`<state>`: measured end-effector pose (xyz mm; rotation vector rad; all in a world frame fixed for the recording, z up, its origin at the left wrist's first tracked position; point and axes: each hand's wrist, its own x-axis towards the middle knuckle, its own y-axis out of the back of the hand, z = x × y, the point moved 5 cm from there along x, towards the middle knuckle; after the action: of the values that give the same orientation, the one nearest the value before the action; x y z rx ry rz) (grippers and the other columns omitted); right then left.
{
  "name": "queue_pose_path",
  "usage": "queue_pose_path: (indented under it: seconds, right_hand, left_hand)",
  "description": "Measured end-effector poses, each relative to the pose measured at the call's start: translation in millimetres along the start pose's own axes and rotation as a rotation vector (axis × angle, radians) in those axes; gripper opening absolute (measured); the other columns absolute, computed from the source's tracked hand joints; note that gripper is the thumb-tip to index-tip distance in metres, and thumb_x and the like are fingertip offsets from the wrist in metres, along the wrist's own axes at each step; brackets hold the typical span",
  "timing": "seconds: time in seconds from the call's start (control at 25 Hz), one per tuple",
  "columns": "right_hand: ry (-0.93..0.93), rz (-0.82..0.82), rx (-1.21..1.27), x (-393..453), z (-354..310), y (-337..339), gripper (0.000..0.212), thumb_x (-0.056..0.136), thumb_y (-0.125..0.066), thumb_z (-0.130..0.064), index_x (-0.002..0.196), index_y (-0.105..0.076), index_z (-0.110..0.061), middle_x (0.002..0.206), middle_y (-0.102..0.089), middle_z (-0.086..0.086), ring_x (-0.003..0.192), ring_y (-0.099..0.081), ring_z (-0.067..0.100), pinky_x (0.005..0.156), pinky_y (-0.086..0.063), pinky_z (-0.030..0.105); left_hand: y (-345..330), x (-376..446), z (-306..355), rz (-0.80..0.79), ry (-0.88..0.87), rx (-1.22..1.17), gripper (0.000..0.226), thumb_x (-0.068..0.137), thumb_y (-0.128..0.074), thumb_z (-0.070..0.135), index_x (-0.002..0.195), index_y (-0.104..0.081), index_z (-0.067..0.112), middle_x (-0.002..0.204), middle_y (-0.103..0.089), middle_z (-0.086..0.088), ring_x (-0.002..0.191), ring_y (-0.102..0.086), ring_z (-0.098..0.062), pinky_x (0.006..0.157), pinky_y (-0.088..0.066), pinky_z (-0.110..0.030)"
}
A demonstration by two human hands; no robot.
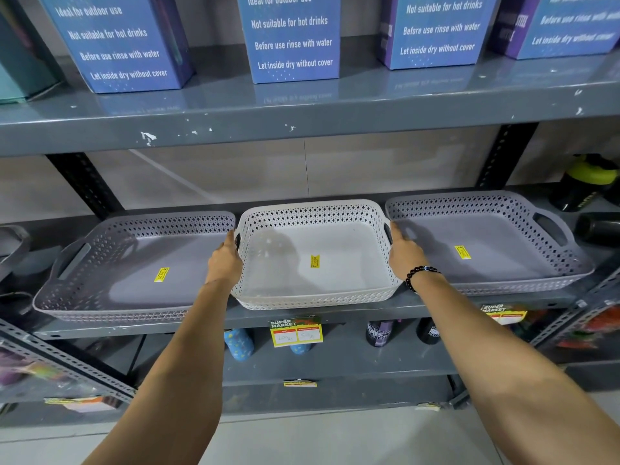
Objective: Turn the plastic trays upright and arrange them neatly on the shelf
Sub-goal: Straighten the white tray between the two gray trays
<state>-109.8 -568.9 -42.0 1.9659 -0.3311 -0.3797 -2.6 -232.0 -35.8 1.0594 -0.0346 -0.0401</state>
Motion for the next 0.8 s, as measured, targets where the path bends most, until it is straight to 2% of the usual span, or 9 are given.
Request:
queue_pose_path:
  seconds: [0.04,0.2,0.28,0.36,0.44,0.52,0.64,0.72,0.8]
  right_hand:
    - [0.002,0.005,-0.001,-0.3,-0.2,0.3,0.072,0.089,-0.036,0.008,0.149,-0.002,-0.012,0.101,-0.060,0.029,0.057,-0.041,0.019,0.043,-0.028,0.022]
    - [0.013,0.018,0.011,0.1,-0.3,0.4,0.072,0.088,-0.036,0.009,0.148,-0.003,-0.014,0.117,-0.057,0.034,0.074,-0.044,0.022,0.049,-0.033,0.027]
    - [0.020,0.013,0.008,1.6,0.2,-0.3,0.073,0.088,-0.036,0.009,0.148,-0.003,-0.014,0.120,-0.056,0.034,0.072,-0.044,0.022,0.045,-0.030,0.024]
    - [0.014,0.005,0.007,1.7,0.3,0.1,0.074,0.087,-0.037,0.010,0.148,-0.002,-0.012,0.121,-0.056,0.033,0.059,-0.042,0.019,0.043,-0.022,0.018]
    - [0.010,-0.005,-0.001,1.9,0.4,-1.2,0.074,0.088,-0.037,0.010,0.148,-0.001,-0.012,0.123,-0.056,0.033,0.048,-0.030,0.011,0.042,-0.020,0.016]
    - [0.005,-0.007,0.003,3.5,1.6,-2.3,0.074,0.088,-0.038,0.009,0.148,-0.001,-0.012,0.126,-0.054,0.034,0.049,-0.028,0.011,0.043,-0.019,0.016]
    - [0.005,-0.012,-0.014,4.3,-0.6,0.1,0.074,0.088,-0.037,0.009,0.149,-0.001,-0.013,0.126,-0.052,0.033,0.059,-0.039,0.017,0.044,-0.020,0.017]
    - [0.004,-0.011,-0.042,3.9,-0.4,1.1,0.073,0.089,-0.037,0.008,0.149,0.000,-0.012,0.124,-0.053,0.032,0.065,-0.044,0.019,0.045,-0.030,0.021]
    - [0.004,-0.008,-0.053,2.3,-0.2,0.7,0.069,0.092,-0.037,0.002,0.149,-0.001,-0.013,0.124,-0.053,0.031,0.072,-0.055,0.025,0.061,-0.051,0.033]
  left_hand:
    - [-0.2,0.6,-0.4,-0.003,0.005,-0.004,0.058,0.098,-0.028,-0.002,0.153,-0.018,0.016,0.125,-0.058,-0.028,0.108,-0.056,-0.044,0.091,-0.046,-0.049]
    - [1.3,2.2,-1.0,-0.010,0.015,-0.007,0.055,0.099,-0.027,0.000,0.152,-0.020,0.016,0.124,-0.058,-0.029,0.108,-0.056,-0.044,0.091,-0.046,-0.049]
    - [1.7,2.8,-1.2,-0.011,0.004,-0.008,0.053,0.101,-0.026,0.004,0.152,-0.020,0.017,0.124,-0.058,-0.028,0.106,-0.057,-0.043,0.089,-0.047,-0.048]
    - [2.8,2.0,-0.8,-0.012,0.001,-0.016,0.052,0.101,-0.026,0.005,0.152,-0.020,0.018,0.124,-0.059,-0.028,0.105,-0.058,-0.042,0.089,-0.047,-0.048]
    - [2.1,2.5,-1.6,-0.010,-0.005,-0.009,0.052,0.101,-0.027,0.006,0.152,-0.020,0.018,0.125,-0.058,-0.027,0.106,-0.058,-0.042,0.090,-0.047,-0.048]
    - [2.7,2.2,-1.9,-0.011,0.002,-0.017,0.053,0.101,-0.027,0.006,0.152,-0.019,0.018,0.129,-0.057,-0.026,0.107,-0.058,-0.042,0.092,-0.047,-0.048]
    - [3.5,0.0,1.0,-0.032,0.018,-0.025,0.055,0.102,-0.026,0.007,0.153,-0.014,0.020,0.135,-0.053,-0.024,0.109,-0.057,-0.041,0.092,-0.047,-0.047]
    - [5.7,-1.3,0.0,-0.043,0.028,-0.026,0.056,0.102,-0.027,0.011,0.154,-0.008,0.022,0.141,-0.048,-0.022,0.112,-0.056,-0.041,0.093,-0.046,-0.048]
    - [9.3,-4.0,1.9,-0.063,0.043,-0.020,0.056,0.103,-0.028,0.018,0.154,-0.005,0.022,0.149,-0.040,-0.020,0.119,-0.053,-0.042,0.098,-0.045,-0.049]
